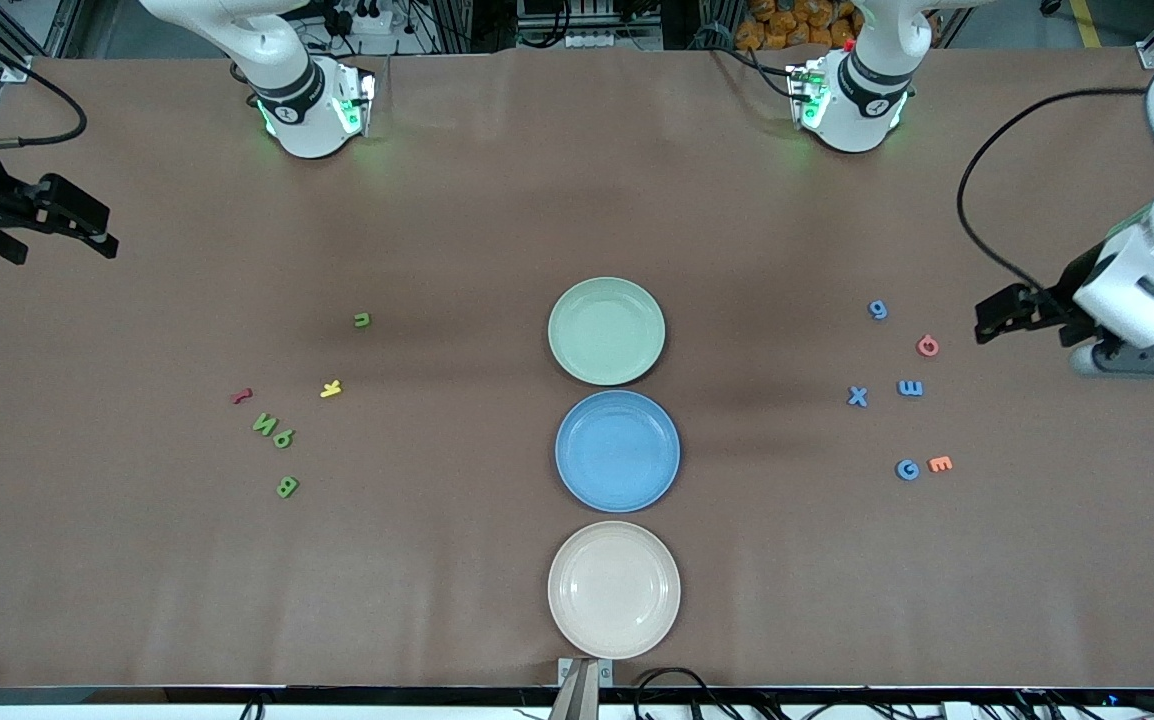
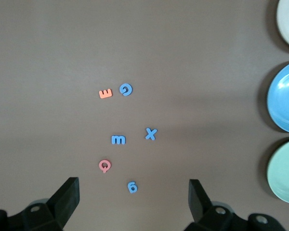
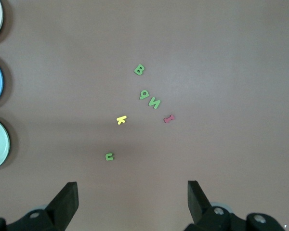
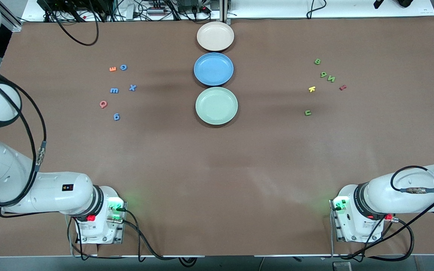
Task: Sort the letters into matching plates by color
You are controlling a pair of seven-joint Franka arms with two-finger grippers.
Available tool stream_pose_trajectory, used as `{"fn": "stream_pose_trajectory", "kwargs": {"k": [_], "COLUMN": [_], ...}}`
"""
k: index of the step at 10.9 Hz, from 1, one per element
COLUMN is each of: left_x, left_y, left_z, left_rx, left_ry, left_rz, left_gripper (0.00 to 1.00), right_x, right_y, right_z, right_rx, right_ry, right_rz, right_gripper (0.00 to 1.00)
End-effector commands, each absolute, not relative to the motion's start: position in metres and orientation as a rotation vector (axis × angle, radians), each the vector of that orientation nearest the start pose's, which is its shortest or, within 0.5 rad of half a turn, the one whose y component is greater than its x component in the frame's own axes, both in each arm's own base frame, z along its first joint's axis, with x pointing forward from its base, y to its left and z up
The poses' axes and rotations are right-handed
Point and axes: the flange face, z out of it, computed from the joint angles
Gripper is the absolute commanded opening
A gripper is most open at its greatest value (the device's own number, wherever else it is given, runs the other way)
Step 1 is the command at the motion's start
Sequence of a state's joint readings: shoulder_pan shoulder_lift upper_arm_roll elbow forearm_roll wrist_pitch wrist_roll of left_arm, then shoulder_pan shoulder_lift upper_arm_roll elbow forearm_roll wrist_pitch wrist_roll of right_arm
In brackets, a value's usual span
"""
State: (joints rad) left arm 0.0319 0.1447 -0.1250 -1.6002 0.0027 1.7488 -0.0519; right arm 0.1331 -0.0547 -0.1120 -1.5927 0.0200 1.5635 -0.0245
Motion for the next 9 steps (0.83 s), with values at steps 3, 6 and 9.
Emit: {"fn": "stream_pose_trajectory", "kwargs": {"k": [3, 6, 9], "left_x": [0.587, 0.573, 0.561], "left_y": [-0.044, -0.043, -0.044], "left_z": [0.45, 0.416, 0.378], "left_rx": [-3.155, -3.151, -3.152], "left_ry": [0.044, 0.043, 0.002], "left_rz": [0.048, 0.051, 0.051], "left_gripper": [1.0, 1.0, 1.0], "right_x": [0.553, 0.552, 0.554], "right_y": [0.018, 0.017, 0.016], "right_z": [0.609, 0.584, 0.556], "right_rx": [-3.131, -3.126, -3.126], "right_ry": [-0.098, -0.098, -0.094], "right_rz": [0.098, 0.161, 0.182], "right_gripper": [1.0, 1.0, 1.0]}}
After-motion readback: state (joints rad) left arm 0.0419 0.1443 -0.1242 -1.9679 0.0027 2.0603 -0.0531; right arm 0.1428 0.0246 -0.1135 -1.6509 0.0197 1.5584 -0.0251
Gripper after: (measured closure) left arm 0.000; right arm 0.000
